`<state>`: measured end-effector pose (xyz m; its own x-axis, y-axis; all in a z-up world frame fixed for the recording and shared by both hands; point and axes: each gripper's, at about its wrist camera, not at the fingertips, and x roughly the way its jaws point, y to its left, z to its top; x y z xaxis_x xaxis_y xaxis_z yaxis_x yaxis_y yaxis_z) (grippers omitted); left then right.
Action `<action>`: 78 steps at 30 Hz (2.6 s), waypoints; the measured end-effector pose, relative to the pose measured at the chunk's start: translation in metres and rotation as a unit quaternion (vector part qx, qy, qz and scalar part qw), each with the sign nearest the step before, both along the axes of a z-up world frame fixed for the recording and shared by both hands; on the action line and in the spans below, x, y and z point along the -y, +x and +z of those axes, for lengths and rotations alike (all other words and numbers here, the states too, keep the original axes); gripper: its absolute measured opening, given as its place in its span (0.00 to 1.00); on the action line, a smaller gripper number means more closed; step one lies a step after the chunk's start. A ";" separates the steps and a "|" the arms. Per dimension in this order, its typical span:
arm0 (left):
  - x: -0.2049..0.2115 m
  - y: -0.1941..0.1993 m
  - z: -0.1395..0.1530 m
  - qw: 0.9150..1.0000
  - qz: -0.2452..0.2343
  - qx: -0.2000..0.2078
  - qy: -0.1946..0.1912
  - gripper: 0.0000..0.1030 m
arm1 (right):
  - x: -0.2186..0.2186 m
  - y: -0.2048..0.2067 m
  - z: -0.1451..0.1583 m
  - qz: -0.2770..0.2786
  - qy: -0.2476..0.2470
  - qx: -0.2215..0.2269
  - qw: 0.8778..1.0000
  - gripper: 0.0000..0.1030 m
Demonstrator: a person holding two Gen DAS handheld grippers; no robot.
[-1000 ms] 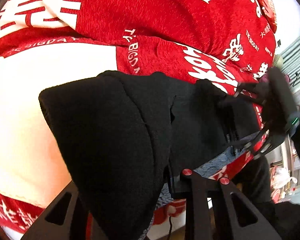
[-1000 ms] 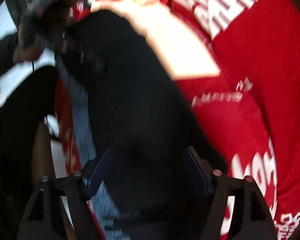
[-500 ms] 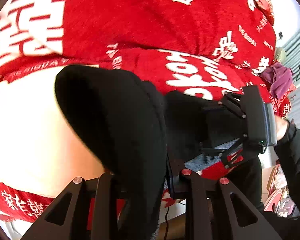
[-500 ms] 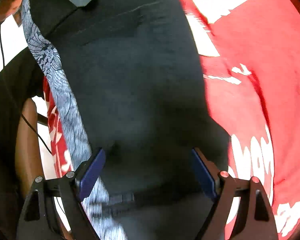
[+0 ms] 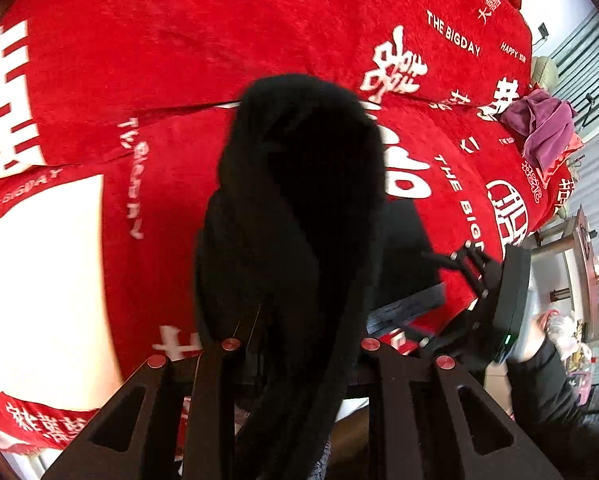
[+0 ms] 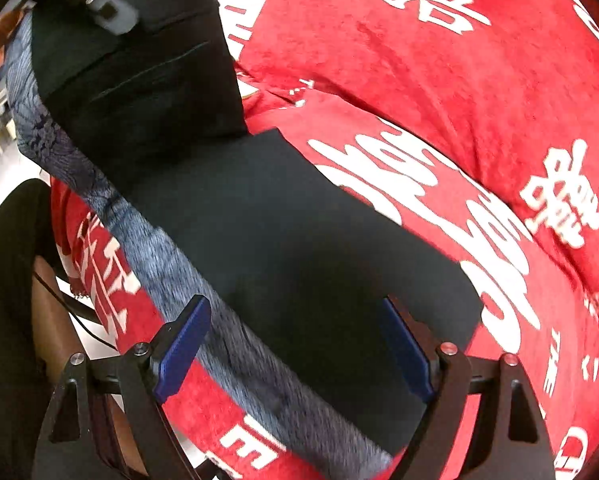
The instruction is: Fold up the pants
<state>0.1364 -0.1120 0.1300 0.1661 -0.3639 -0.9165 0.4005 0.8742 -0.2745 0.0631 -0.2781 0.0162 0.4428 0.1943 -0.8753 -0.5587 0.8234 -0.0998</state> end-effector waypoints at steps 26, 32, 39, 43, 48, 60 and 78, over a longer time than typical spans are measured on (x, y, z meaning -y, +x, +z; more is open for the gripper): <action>0.221 0.010 -0.079 0.988 -0.045 -0.049 0.141 0.24 | 0.110 -0.054 -0.008 -0.134 0.113 0.030 0.984 0.86; 0.233 0.016 -0.129 0.984 -0.037 -0.084 0.154 0.60 | 0.115 -0.053 -0.010 -0.155 0.116 0.023 0.981 0.86; 0.249 -0.006 -0.070 0.988 -0.111 -0.047 0.092 0.73 | 0.107 -0.065 0.003 -0.135 0.149 0.030 0.979 0.86; 0.217 -0.014 -0.031 0.991 -0.113 0.015 0.067 0.73 | 0.104 -0.064 0.005 -0.141 0.156 0.025 0.977 0.87; 0.154 -0.011 -0.043 0.993 -0.053 0.045 0.092 0.73 | 0.108 -0.055 0.002 -0.161 0.202 0.001 0.966 0.87; 0.064 -0.029 -0.105 0.993 0.051 0.043 0.096 0.74 | 0.134 -0.080 0.040 -0.236 0.209 0.022 0.949 0.87; 0.056 -0.024 -0.101 0.993 0.077 0.069 0.065 0.92 | 0.086 -0.024 0.040 -0.168 0.224 0.014 0.960 0.96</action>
<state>0.1128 -0.1682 0.0291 0.3374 -0.2041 -0.9190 0.2855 0.9524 -0.1067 0.0394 -0.3642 0.0562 0.5688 0.3900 -0.7241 -0.2567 0.9206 0.2941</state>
